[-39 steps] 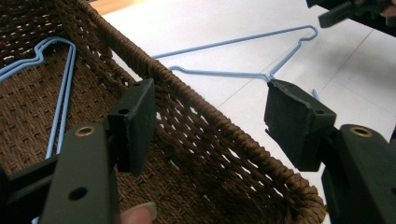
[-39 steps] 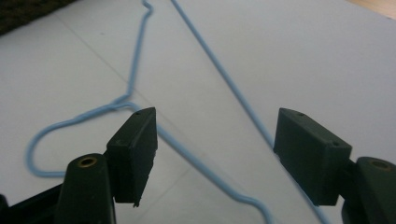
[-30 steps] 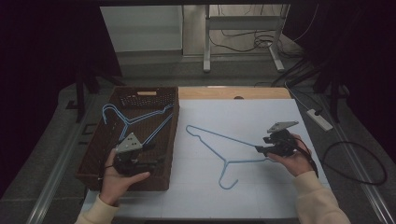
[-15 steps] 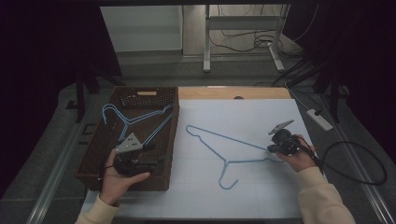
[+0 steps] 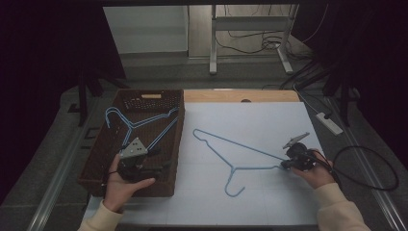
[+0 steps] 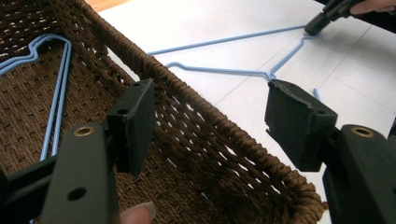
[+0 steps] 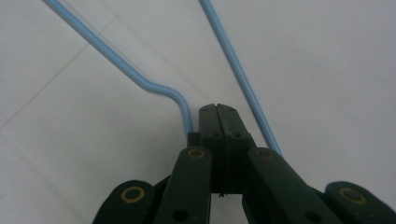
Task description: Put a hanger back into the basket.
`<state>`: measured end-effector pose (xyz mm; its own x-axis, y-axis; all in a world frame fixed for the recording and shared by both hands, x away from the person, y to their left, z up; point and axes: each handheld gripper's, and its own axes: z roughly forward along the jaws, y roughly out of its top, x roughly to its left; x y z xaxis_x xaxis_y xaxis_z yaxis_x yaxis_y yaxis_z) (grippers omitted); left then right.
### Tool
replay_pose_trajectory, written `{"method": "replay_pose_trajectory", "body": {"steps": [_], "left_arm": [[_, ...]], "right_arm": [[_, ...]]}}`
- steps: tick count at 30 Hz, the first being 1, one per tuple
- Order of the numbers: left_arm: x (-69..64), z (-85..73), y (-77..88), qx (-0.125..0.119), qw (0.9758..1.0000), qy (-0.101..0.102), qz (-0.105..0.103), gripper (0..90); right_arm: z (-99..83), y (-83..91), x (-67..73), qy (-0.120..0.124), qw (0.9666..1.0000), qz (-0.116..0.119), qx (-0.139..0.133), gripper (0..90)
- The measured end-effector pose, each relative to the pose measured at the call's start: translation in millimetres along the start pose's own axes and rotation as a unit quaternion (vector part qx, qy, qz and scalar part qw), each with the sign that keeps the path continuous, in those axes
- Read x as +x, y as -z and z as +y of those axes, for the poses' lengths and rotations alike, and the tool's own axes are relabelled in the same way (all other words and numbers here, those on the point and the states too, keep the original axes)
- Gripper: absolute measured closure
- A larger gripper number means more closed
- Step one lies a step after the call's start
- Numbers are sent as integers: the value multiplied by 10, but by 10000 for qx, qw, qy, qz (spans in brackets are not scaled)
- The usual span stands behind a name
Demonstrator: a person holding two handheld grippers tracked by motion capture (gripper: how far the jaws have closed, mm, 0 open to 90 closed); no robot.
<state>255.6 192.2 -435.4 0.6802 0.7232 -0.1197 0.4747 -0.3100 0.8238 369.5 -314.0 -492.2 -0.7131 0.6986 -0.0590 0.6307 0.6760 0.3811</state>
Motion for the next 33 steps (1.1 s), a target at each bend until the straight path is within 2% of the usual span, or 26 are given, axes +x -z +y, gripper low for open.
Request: {"method": "replay_pose_trajectory", "body": {"steps": [1, 3, 12, 14, 16, 21, 23, 25, 26, 27, 28, 29, 30, 31, 32, 33], "left_arm": [[-1, 2, 1, -2, 10000, 0, -2, 351], [1, 3, 4, -8, 10000, 6, -1, 351], [22, 1, -10, 15, 10000, 44, 20, 351], [24, 3, -7, 10, 10000, 44, 17, 351], [28, 6, -4, 1, 10000, 47, 25, 351], [33, 10, -7, -1, 10000, 50, 29, 351], [29, 15, -4, -15, 10000, 45, 32, 352], [27, 21, 5, -34, 10000, 29, 36, 352], [27, 21, 5, -34, 10000, 29, 36, 352], [26, 21, 11, -49, 10000, 28, 38, 352], [24, 19, 18, -69, 10000, 31, 42, 352], [24, 19, 18, -69, 10000, 31, 42, 352], [24, 17, 21, -80, 10000, 35, 42, 352], [24, 14, 24, -83, 10000, 30, 41, 352], [29, 10, 25, -81, 10000, 34, 32, 352], [29, 10, 25, -81, 10000, 34, 32, 352]], "right_arm": [[-64, 27, 43, -65, 9999, 124, -2, 900], [-85, 37, 63, -71, 9998, 181, -7, 900], [-316, 143, 572, 272, 9965, 786, -9, 900], [-328, 148, 604, 304, 9961, 832, -1, 900], [-360, 160, 702, 393, 9945, 967, -3, 900], [-279, 165, 717, 470, 9942, 961, -133, 900], [-130, 165, 707, 523, 9939, 920, -323, 900], [172, 125, 719, 608, 9917, 970, -577, 900], [172, 125, 719, 608, 9917, 970, -577, 900], [295, 95, 722, 626, 9907, 1007, -661, 900], [574, 13, 743, 684, 9897, 1039, -715, 900], [664, -16, 751, 712, 9891, 1051, -747, 900], [664, -16, 751, 712, 9891, 1051, -747, 900], [777, -54, 764, 742, 9884, 1069, -785, 900], [1008, -142, 797, 793, 9876, 1077, -826, 900], [1008, -142, 797, 793, 9876, 1077, -826, 900]]}}
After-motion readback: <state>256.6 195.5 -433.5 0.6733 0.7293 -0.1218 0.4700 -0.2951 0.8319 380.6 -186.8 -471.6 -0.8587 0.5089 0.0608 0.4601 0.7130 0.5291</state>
